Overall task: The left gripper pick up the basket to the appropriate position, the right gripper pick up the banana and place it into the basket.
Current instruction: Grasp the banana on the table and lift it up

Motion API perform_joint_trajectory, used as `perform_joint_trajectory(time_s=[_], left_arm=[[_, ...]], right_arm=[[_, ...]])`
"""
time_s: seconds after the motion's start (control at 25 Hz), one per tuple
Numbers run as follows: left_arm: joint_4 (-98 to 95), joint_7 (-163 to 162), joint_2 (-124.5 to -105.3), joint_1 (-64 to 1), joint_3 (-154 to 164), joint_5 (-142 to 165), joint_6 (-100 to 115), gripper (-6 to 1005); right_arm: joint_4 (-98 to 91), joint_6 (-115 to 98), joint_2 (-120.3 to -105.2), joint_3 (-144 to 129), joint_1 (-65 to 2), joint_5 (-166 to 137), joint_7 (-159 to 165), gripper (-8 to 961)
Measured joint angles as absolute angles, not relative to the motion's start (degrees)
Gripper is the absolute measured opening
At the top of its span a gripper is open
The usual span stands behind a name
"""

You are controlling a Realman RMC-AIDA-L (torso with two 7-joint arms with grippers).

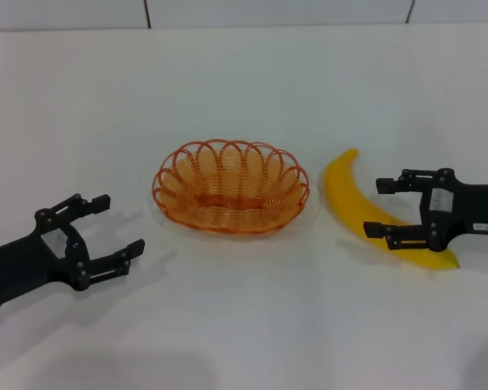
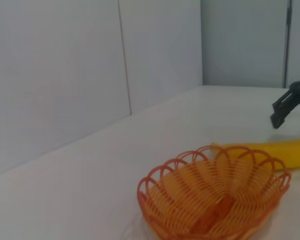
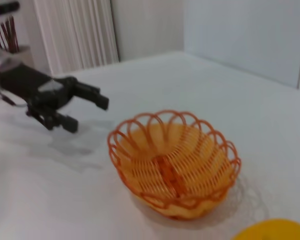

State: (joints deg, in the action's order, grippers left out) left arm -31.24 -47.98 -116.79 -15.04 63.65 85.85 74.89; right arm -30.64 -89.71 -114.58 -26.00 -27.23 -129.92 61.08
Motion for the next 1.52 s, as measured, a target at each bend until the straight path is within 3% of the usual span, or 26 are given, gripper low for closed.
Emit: perform_joint_trajectory(time_s=[0.92, 1.52], left_arm=[[-31.2, -47.2, -116.71, -14.9, 63.5, 85.1, 77.8, 876], [-31.2, -47.2, -116.63, -14.7, 63.5, 85.2, 79.0, 876]], right_arm=[[-31.7, -79.3, -115.87, -33.8, -29.3, -131.4, 72.3, 786], [-32.0, -79.4, -115.94, -34.3, -29.7, -131.0, 75.4, 657]])
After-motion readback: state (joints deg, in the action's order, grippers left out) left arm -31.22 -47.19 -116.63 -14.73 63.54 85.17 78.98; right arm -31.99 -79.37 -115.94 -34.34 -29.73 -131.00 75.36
